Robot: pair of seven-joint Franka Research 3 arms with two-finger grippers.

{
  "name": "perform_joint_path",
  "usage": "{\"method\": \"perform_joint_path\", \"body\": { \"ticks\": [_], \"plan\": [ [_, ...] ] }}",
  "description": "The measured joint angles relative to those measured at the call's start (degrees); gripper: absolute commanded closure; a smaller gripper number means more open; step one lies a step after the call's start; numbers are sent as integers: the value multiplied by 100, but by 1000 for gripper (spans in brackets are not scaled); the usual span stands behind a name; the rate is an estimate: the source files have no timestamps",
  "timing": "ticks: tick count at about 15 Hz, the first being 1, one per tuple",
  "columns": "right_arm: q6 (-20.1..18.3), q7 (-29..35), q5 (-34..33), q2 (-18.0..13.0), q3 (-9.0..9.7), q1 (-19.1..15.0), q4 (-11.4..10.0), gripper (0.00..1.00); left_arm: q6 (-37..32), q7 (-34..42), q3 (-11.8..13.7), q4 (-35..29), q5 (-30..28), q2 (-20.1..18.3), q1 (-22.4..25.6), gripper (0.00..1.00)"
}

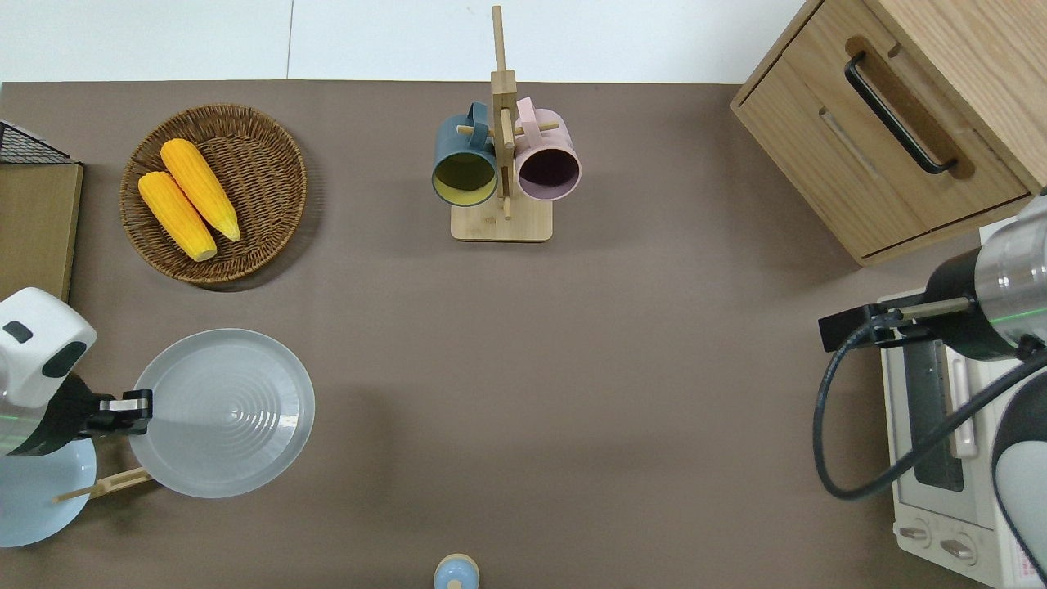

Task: Pick gray plate from table and place it on lower plate rack with left arm
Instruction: 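Lower the gray plate into the lower slot of the wooden rack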

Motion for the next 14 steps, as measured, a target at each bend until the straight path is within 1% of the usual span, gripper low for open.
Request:
{"method": "perform_joint_path", "body": {
  "ticks": [3, 5, 11, 14],
  "plan": [
    [0, 0, 0, 0, 0, 0, 0, 11, -194, -121, 1, 81, 303, -37, 7, 1000],
    [0, 0, 0, 0, 0, 0, 0, 11, -325, -320, -22, 137, 635, -68, 7, 1000],
    [0, 0, 0, 0, 0, 0, 0, 11, -580, -1249, -184, 191, 1549, -188, -41, 1000],
    [0, 0, 0, 0, 0, 0, 0, 13, -644, -1550, -291, 192, 1978, -210, -43, 1000]
  ]
}}
